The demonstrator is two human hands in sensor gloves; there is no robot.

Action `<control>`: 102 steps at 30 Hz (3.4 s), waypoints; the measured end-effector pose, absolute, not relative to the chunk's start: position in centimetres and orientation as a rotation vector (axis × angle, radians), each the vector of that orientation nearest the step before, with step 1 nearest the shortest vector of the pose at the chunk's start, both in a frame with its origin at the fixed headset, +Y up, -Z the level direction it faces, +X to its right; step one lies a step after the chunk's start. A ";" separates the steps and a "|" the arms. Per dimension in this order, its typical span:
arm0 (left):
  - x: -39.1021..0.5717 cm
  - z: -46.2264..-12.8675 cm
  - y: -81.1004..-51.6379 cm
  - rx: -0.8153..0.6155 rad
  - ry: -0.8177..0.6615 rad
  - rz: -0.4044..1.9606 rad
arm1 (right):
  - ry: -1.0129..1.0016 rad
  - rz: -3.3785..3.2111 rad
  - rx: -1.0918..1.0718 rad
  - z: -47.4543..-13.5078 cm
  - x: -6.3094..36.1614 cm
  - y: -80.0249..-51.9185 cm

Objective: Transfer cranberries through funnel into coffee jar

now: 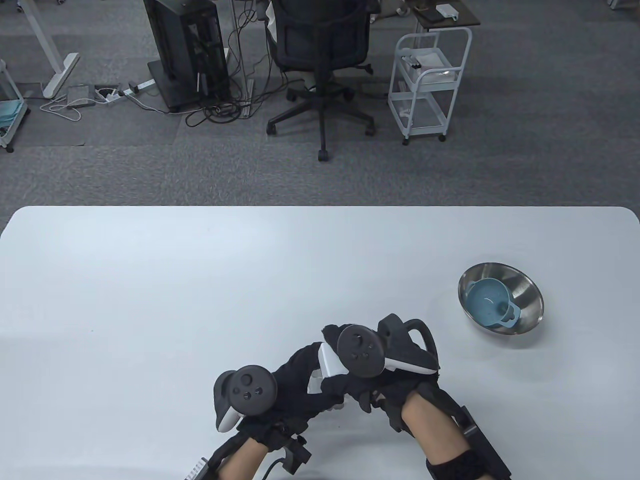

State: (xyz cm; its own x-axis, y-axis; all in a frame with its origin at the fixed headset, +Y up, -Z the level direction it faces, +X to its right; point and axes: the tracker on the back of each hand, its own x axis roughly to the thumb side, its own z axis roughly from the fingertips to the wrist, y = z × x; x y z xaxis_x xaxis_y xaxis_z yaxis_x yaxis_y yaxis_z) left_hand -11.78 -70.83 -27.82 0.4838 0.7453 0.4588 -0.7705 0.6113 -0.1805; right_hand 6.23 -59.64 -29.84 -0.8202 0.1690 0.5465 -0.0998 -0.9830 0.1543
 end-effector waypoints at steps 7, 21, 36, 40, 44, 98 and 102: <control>-12.5 -27.9 -70.8 0.060 -0.505 0.972 | 0.132 2.917 0.819 -30.6 6.4 -59.7; -13.2 -28.2 -70.8 0.067 -0.470 1.009 | -0.016 3.056 0.520 -34.0 7.3 -61.6; -13.3 -28.2 -70.8 0.061 -0.469 1.017 | 0.167 3.106 0.448 -36.9 6.7 -66.0; -13.3 -28.2 -70.7 0.062 -0.468 1.018 | 0.167 3.095 0.440 -37.1 6.5 -66.1; -13.4 -28.2 -70.7 0.066 -0.469 1.023 | 0.213 3.122 0.423 -37.1 6.4 -66.0; -15.5 -28.8 -70.3 0.002 -0.455 0.973 | -0.099 2.360 0.357 -28.5 19.4 -68.8; -15.4 -28.8 -70.4 0.000 -0.457 0.969 | -0.095 2.358 0.361 -28.5 19.3 -68.9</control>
State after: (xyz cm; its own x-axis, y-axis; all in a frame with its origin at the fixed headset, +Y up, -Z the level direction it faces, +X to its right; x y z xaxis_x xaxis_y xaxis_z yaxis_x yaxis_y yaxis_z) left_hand -15.41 -70.38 -28.83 0.4790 0.7940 0.3743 -0.7940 0.5737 -0.2010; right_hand 19.31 -68.87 -28.54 -0.6889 0.6662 0.2857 -0.6871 -0.7257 0.0354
